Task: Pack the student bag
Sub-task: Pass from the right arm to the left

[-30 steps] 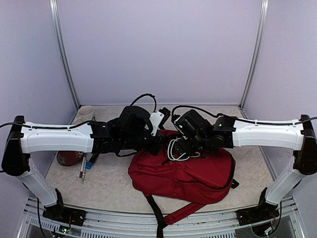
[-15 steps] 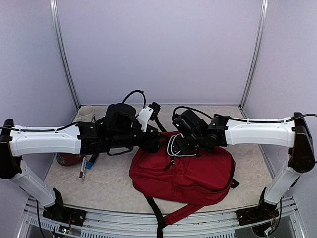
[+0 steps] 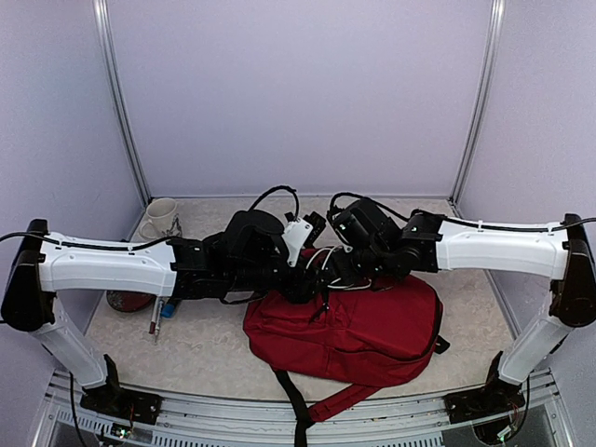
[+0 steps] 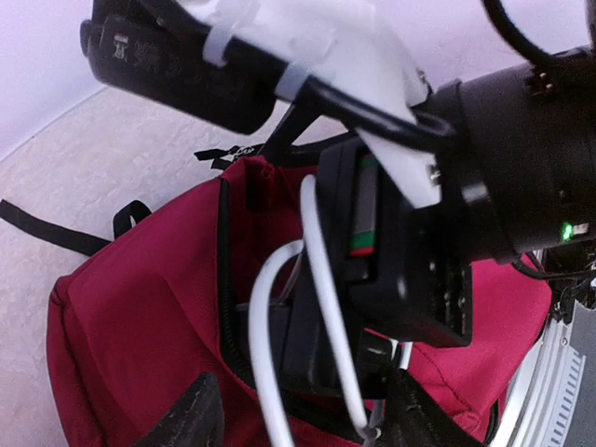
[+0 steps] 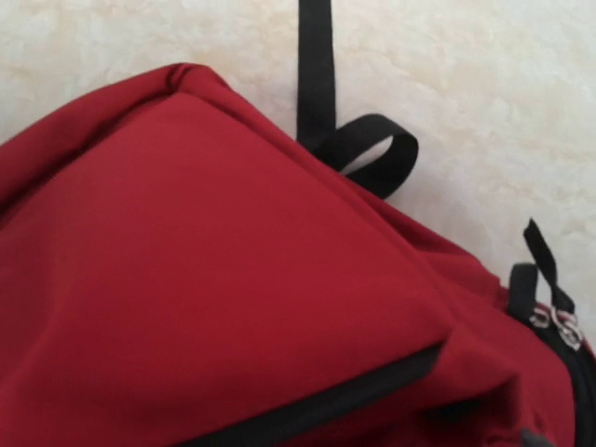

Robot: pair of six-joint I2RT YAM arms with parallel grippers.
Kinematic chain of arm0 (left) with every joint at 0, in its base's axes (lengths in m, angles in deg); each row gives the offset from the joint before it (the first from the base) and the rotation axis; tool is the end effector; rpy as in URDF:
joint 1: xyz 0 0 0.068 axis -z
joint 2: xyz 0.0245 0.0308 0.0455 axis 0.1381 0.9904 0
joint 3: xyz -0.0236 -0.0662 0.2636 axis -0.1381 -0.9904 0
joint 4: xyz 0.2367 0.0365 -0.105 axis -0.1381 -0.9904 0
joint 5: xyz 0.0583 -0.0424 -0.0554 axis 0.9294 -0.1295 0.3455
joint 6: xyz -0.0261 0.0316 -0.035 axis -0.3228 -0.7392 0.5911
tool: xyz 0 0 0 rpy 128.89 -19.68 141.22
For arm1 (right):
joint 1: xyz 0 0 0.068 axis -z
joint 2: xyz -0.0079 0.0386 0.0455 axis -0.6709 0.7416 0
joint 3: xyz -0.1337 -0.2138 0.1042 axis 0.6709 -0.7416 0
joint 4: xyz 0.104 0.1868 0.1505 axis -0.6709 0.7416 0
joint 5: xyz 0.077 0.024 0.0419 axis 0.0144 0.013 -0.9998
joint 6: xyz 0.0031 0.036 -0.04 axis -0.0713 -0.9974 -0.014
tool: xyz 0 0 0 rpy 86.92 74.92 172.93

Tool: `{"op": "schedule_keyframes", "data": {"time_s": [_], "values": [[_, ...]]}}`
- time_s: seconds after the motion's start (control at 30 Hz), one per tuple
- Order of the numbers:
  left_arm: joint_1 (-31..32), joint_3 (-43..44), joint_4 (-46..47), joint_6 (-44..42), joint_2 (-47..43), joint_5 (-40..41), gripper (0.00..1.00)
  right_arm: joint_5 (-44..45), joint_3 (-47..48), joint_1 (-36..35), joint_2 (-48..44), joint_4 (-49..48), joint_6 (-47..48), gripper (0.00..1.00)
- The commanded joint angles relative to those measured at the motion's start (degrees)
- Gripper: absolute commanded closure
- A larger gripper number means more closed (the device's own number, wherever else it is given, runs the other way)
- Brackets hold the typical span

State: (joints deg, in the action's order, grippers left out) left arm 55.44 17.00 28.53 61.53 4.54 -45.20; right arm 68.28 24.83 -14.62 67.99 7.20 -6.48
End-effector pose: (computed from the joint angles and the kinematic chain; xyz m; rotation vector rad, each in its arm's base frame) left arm 0.1687 -0.3285 0.2717 0.8810 1.9567 -0.6856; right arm 0.2019 0.2811 0.2682 -0.5101 2.2804 0.1603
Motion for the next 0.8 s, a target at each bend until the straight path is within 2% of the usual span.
{"op": "schedule_keyframes", "data": {"time_s": [0.0,0.07,0.1,0.37,0.53,0.77], "values": [[-0.57,3.03,-0.81,-0.81,1.29,6.25,0.58,-3.12,-1.91,0.51,-4.15,-1.17,-1.17,0.0],[-0.98,2.73,-0.13,-0.41,1.38,6.31,0.72,-3.38,-3.4,0.52,-5.58,-1.09,-1.7,0.0],[-1.13,2.64,0.1,-0.21,1.29,6.05,0.74,-3.39,-4.34,0.63,-6.39,-1.02,-1.84,0.0],[-1.36,1.46,0.95,0.21,0.76,5.15,0.74,-5.61,-7.52,1.44,-10.05,-1.01,-0.39,0.0],[-1.67,1.26,0.73,0.73,0.21,5.3,0.93,-8.03,-9.6,1.93,-13.05,-1.75,2.24,0.0],[-1.35,1.85,1.51,-0.19,1.58,2.55,1.0,-13.34,-12.63,2.31,-16.58,-5.51,3.94,0.0]]}}
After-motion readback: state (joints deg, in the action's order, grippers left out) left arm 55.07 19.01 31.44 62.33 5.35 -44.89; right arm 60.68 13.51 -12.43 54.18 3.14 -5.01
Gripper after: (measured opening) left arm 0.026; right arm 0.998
